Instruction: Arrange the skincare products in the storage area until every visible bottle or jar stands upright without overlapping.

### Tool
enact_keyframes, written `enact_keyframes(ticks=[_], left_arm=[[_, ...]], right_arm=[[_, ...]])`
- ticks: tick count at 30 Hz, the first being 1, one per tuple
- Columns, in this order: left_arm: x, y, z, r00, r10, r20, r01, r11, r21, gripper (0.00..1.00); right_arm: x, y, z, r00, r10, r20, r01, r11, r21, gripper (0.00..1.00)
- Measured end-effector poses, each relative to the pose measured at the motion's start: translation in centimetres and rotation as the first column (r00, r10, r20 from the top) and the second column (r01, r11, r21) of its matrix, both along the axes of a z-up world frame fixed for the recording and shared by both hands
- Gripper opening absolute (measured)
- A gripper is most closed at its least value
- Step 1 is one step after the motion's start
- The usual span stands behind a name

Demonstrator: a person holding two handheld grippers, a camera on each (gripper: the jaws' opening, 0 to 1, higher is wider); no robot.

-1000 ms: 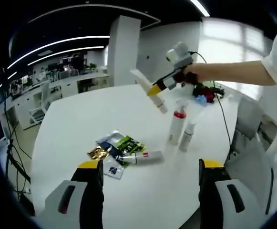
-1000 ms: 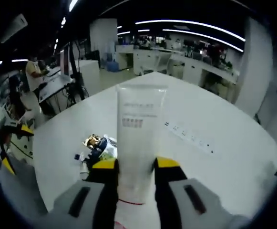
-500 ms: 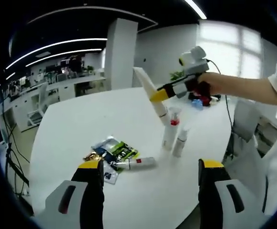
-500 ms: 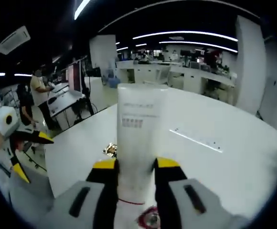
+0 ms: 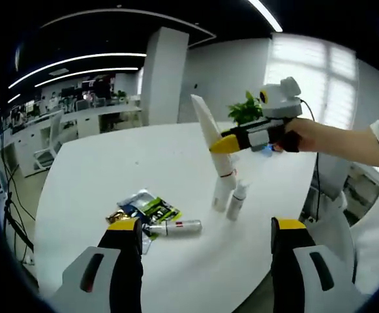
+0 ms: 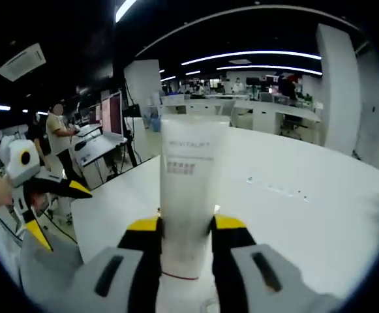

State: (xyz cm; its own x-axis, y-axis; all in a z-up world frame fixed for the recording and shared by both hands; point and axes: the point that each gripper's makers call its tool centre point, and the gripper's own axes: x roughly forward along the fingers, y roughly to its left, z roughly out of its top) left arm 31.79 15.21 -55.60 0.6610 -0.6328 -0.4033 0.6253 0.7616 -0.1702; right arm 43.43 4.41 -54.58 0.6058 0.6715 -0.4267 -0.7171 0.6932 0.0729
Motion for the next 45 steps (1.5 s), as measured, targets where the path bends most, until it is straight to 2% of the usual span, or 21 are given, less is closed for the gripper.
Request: enact_keyframes(ticks=[13,19,32,40,45], left_arm=[[-0.4,-1.8,1.2,1.0,-0.019,-0.01,0.018,0.996,-0.083,0.76],[-0.9,-2.7,1.2,0.999,-0.033,-0.022,0.031,0.994,-0.106,0.74],[-1.7,-5.8,1.9,0.995,-0.087,-0.048,0.077,0.979,-0.188,0.65],[-2.0,-7.3,2.1,0.989,-0.115,-0.089,0.088,0.961,-0.261,0.59],[-2.0,-8.3,2.0,0.988,-0.126,-0.092,0.096,0.956,-0.278,0.53]], right_arm=[[-4.8,0.5,-0.7,0.999,-0.035,0.012,0.034,0.996,0.08,0.28],[-7.2,0.9,-1.2,0.999,-0.044,-0.011,0.045,0.989,0.14,0.28],[-11.3,1.9,-1.7,0.999,-0.046,0.005,0.045,0.989,0.14,0.28],[-12.9,1.9,-1.8,0.999,-0.052,0.01,0.05,0.988,0.145,0.28],[-13.8,2.3,-1.8,0.999,-0.051,0.015,0.048,0.988,0.148,0.28]])
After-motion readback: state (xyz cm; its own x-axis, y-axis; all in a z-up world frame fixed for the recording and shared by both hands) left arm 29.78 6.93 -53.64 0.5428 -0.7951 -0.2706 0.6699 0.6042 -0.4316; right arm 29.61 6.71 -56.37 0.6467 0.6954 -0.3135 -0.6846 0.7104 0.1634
